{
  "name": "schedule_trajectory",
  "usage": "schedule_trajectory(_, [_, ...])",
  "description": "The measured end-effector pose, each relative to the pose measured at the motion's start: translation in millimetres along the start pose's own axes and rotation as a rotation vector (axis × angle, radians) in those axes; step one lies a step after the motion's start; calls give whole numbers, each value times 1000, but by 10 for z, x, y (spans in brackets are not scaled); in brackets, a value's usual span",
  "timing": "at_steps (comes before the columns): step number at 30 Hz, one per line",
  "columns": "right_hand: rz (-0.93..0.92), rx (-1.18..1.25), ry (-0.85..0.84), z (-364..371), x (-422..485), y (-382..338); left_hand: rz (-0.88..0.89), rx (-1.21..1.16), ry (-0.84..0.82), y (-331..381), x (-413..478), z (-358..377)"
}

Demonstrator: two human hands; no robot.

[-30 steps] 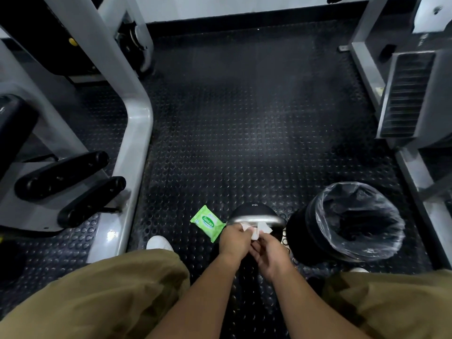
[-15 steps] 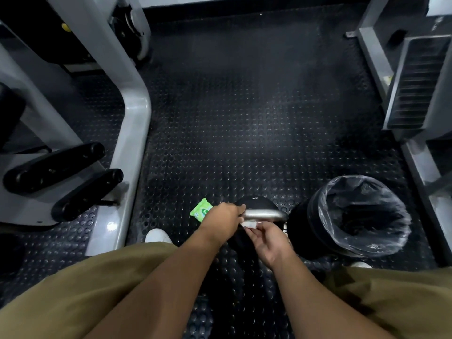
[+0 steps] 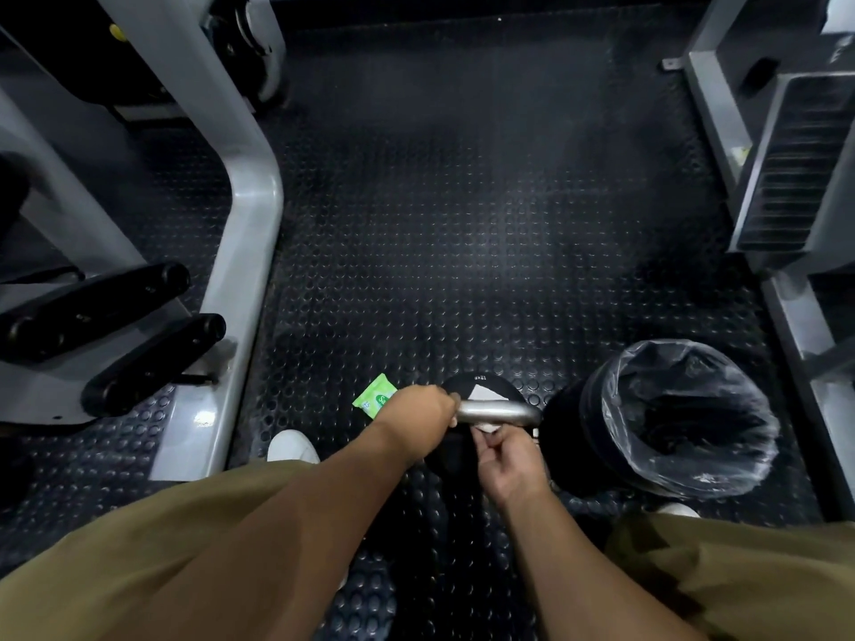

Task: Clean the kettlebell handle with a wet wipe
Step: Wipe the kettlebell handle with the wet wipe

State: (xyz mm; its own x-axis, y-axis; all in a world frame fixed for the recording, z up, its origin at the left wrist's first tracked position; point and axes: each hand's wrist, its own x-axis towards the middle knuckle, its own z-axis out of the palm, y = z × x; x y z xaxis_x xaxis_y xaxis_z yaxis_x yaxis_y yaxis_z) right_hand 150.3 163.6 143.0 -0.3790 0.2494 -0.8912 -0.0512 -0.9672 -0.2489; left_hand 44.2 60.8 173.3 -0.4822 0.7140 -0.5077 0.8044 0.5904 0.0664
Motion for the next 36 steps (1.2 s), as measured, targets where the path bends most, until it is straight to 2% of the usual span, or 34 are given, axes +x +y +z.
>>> schedule_trajectory(3, [38,-164,-109,28,-123,144,-10,18,16,25,-26,20])
schedule_trajectory(5, [46,-225,-122,40,-155,180,-11,27,11,38,-40,2])
schedule_trajectory(7, [34,-213,-69,31,-128,140,-14,24,7,34,-32,-6])
schedule_trajectory(12, [-94,-20,199,28,-146,-64,-3,-5,-4,32,-40,-45])
schedule_trajectory(15, [-87,-2,145,121,-176,20,-6,40,8,74,-55,-78])
schedule_trajectory(18, [18,-140,5,182,-291,196,-14,97,16,86,-54,-71])
schedule_trajectory(20, [21,-180,-25,176,-345,215,-10,83,8,80,-42,-80])
schedule_trajectory(25, [-128,-90,256,168,-381,-24,-19,44,-25,85,-32,-106])
schedule_trajectory(27, [-153,-48,316,186,-308,-26,-30,21,-39,90,-30,-107])
schedule_trajectory(29, [-138,-73,281,254,-304,42,-35,20,-36,93,-41,-115])
schedule_trajectory(32, [-59,-261,180,341,-405,127,-20,69,-38,126,-74,-160])
schedule_trajectory(36, [-83,-277,221,257,-352,39,-2,116,-57,169,-91,-219])
